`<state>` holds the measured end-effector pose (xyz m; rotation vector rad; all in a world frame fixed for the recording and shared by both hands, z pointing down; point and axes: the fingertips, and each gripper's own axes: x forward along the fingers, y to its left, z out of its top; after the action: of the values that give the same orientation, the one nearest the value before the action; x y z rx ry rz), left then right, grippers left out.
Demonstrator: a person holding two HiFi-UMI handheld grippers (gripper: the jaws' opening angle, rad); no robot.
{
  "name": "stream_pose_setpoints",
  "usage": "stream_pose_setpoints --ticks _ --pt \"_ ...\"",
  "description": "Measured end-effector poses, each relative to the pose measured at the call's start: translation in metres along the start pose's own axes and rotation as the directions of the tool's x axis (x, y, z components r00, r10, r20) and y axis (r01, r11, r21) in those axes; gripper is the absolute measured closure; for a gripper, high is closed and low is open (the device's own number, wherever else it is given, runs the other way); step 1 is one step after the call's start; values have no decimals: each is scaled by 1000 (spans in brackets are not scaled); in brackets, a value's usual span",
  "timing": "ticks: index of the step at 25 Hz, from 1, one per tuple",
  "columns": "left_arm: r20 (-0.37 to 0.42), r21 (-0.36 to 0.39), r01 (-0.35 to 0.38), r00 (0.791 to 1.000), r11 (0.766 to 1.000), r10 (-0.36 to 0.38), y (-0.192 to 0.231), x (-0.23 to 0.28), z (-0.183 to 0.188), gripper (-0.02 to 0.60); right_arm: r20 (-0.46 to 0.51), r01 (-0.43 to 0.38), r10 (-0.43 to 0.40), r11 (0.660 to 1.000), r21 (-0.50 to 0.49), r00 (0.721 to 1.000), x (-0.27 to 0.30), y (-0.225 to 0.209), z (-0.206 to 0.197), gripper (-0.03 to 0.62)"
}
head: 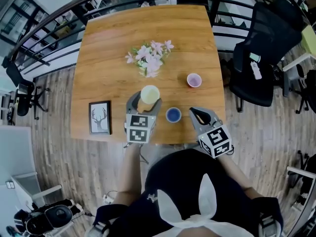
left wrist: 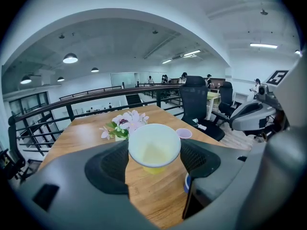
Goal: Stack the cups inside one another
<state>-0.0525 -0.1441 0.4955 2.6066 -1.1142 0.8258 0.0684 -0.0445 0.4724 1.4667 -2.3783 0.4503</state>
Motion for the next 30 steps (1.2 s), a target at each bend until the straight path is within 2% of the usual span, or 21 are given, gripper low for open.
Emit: stream_pose_setpoints --ticks 4,12,20,30 --pt "17 18 33 999 999 -33 -13 4 15 230 5 20 -20 1000 13 1000 -8 -7 -1 595" --pt "5 30 89 996 996 -89 -40 2 14 230 18 65 -66 997 47 998 -24 -22 -6 595" --pt "-25 34 150 988 988 -149 -68 -1 -3 230 8 88 -89 993 82 996 -30 -27 -18 595" --pt "-75 18 219 973 976 -217 -99 1 -23 230 -16 79 -78 992 95 997 -28 -24 -29 595"
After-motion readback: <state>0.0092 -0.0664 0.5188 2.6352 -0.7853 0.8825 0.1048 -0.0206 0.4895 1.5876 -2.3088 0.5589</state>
